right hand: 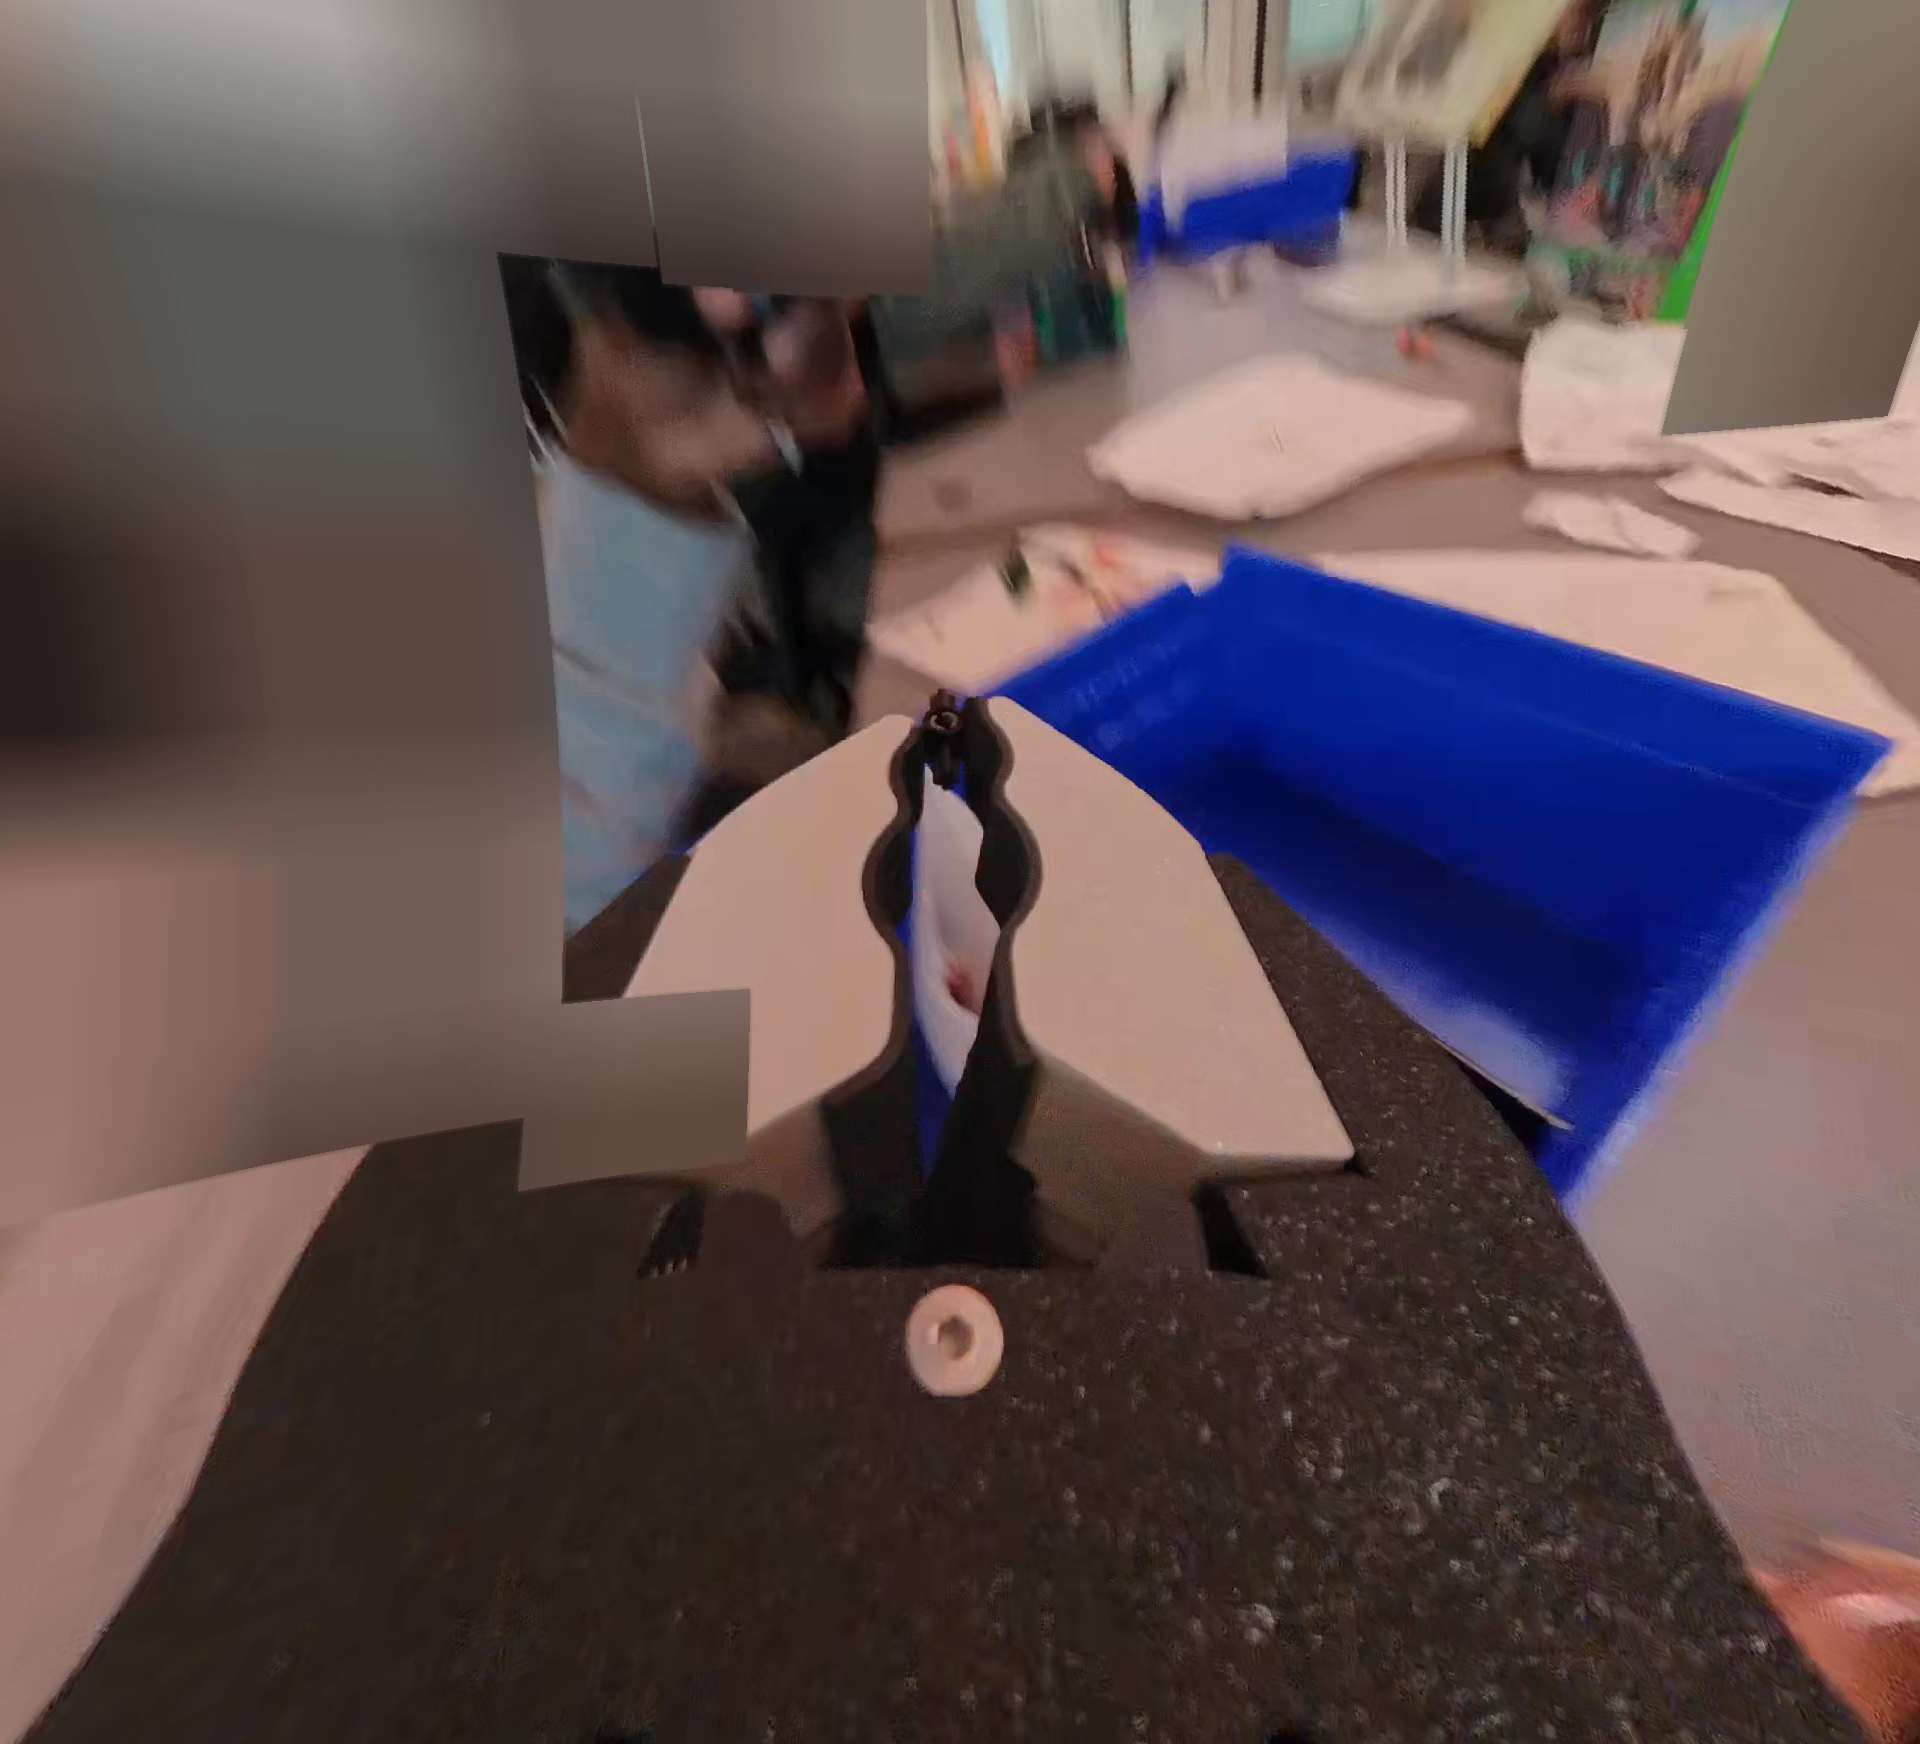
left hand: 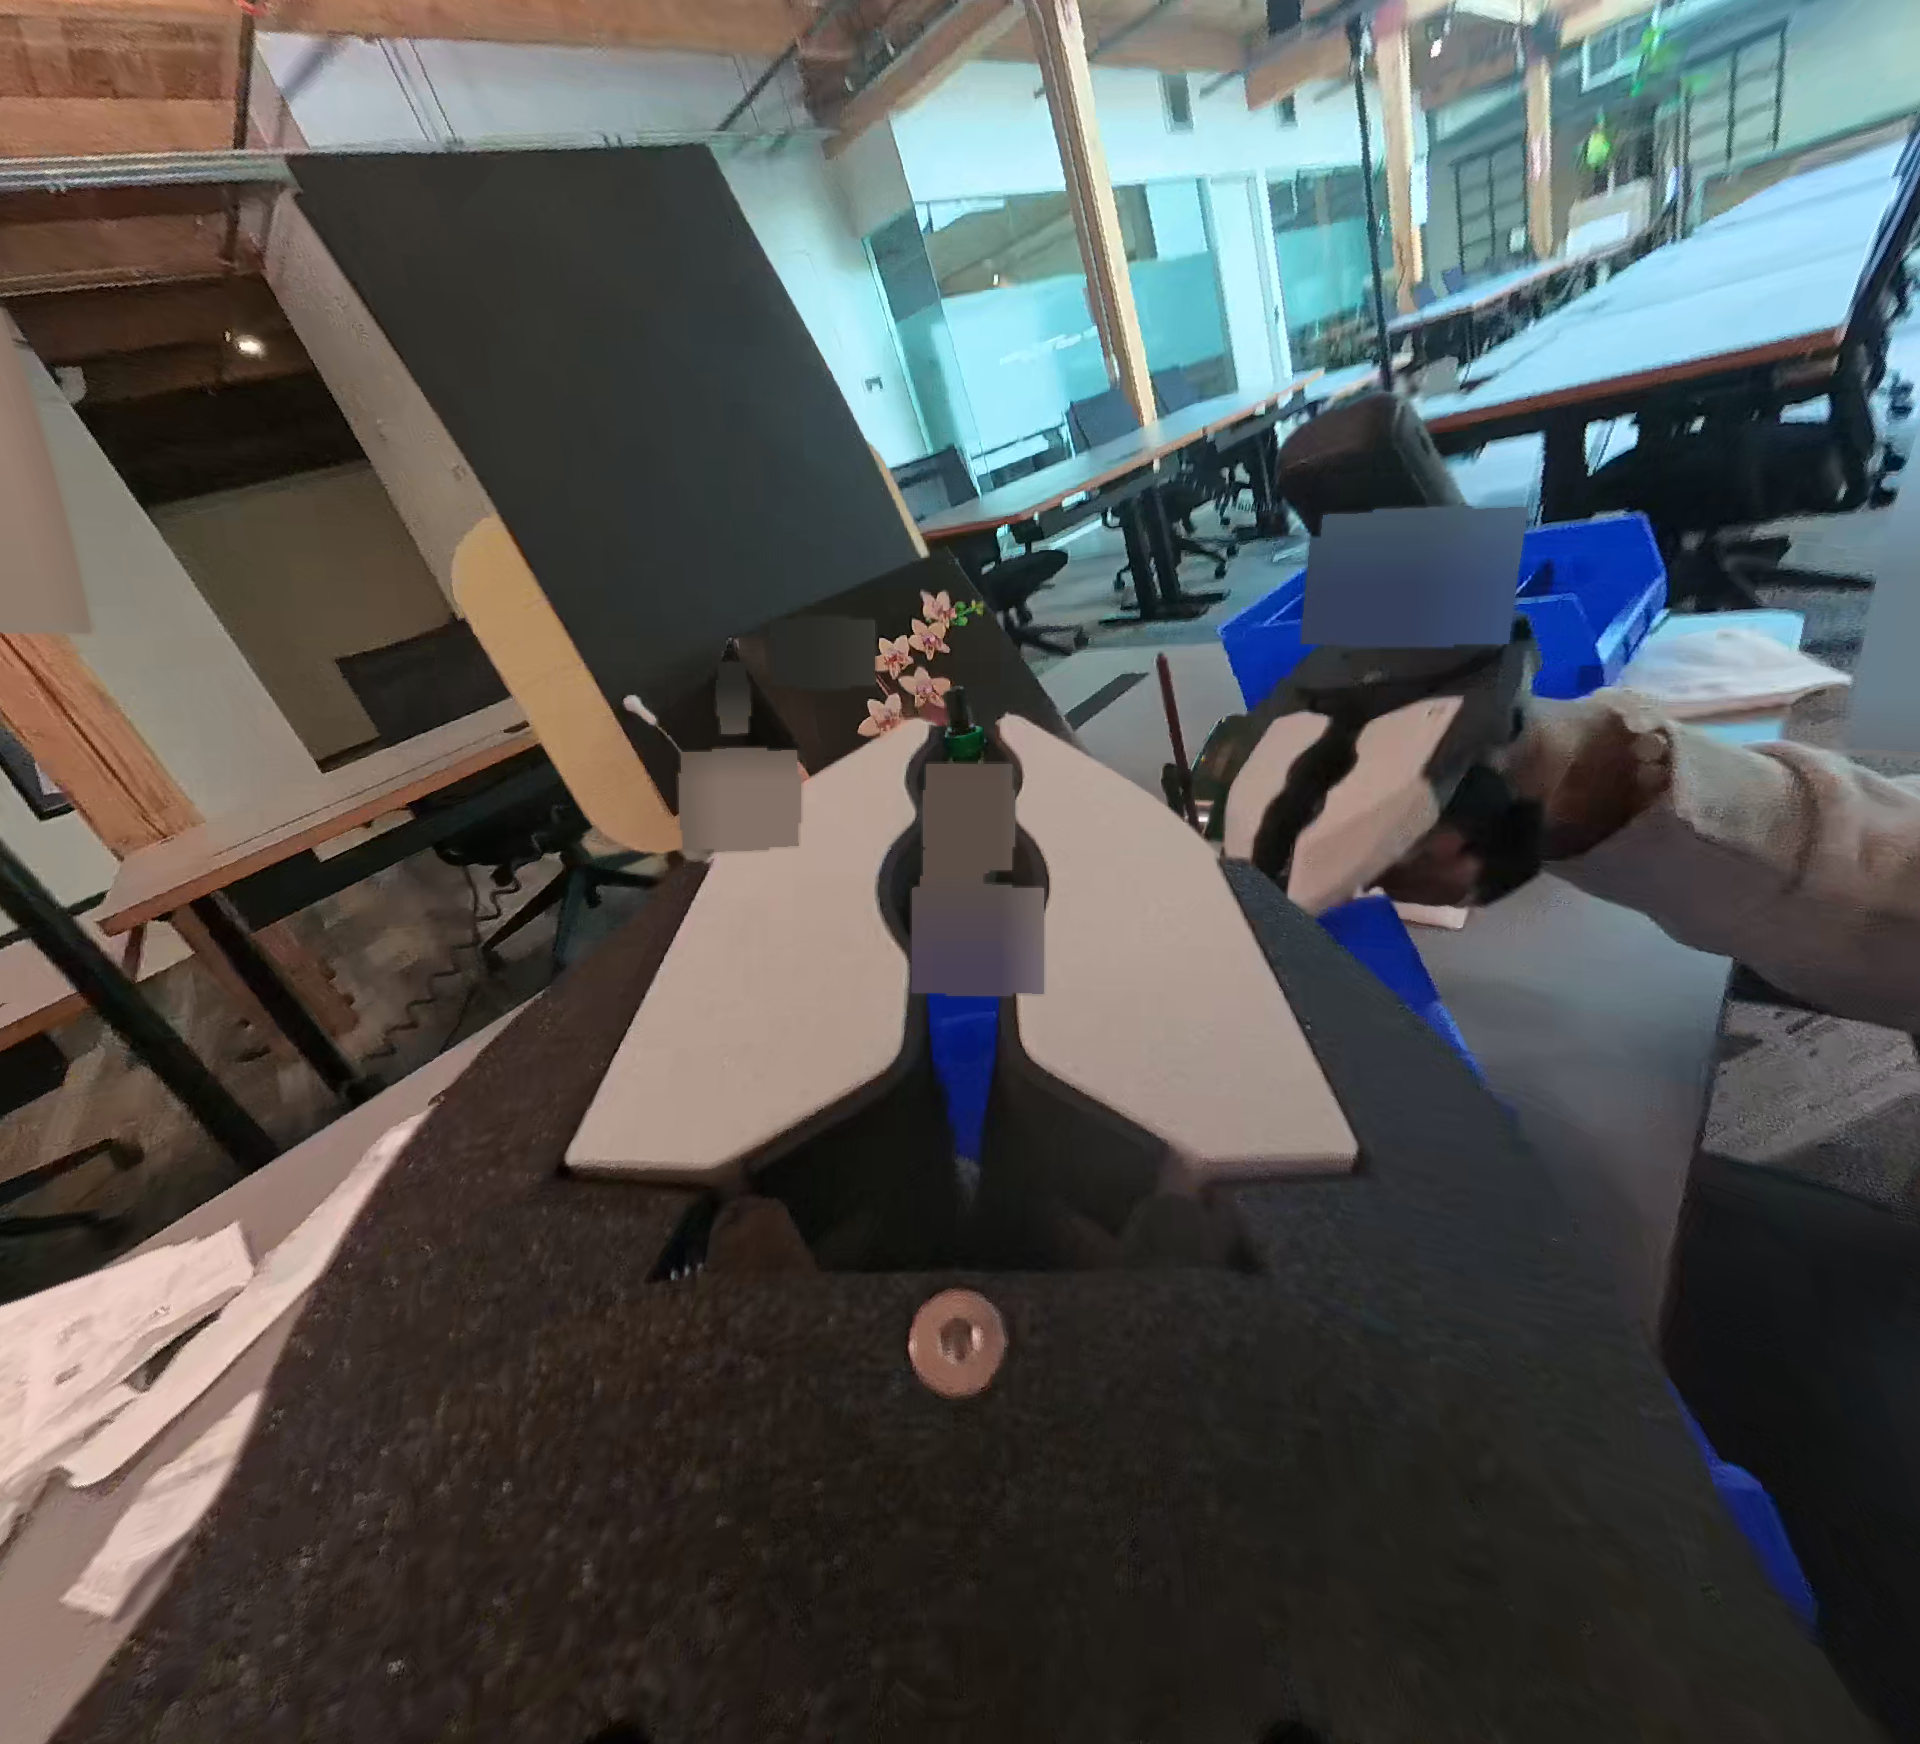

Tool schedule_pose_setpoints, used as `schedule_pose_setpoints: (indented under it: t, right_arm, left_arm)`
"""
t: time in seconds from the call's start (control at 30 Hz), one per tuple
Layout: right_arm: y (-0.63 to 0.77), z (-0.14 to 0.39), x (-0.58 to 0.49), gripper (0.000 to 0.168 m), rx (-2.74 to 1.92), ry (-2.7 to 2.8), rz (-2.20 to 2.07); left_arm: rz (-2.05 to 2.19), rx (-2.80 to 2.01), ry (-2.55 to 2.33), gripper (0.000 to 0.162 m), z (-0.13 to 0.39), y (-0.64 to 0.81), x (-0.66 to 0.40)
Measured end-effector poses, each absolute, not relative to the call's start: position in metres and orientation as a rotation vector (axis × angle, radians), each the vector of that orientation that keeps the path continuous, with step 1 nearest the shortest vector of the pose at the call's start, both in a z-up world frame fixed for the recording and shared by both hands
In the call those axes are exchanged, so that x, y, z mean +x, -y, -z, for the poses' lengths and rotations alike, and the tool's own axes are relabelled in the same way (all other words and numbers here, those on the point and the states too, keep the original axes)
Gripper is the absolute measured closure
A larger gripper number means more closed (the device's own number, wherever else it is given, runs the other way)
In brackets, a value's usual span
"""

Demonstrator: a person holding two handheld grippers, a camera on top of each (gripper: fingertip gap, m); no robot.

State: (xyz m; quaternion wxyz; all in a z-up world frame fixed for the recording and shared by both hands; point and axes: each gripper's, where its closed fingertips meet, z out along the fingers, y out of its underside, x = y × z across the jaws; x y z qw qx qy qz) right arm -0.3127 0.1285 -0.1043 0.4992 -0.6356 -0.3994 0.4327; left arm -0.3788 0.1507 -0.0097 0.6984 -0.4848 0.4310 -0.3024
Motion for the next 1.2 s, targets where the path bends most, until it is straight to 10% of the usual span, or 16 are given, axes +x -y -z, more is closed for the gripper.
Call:
schedule_pose_setpoints:
  t: [0.43, 0.67, 1.2]
  right_arm:
    - [-0.135, 0.199, -0.344, 0.159, -1.862, 1.683, -0.504]
    - [-0.126, 0.192, -0.347, 0.141, -1.782, 1.726, -0.556]
    - [-0.109, 0.207, -0.259, 0.155, -1.791, 2.223, -0.075]
  left_arm:
    - [0.768, -1.057, -0.914, 0.156, 0.013, -0.162, -0.404]
    - [0.769, -1.042, -0.924, 0.156, 0.009, -0.155, -0.397]
    - [0.811, -1.044, -0.906, 0.156, 0.012, -0.159, -0.402]
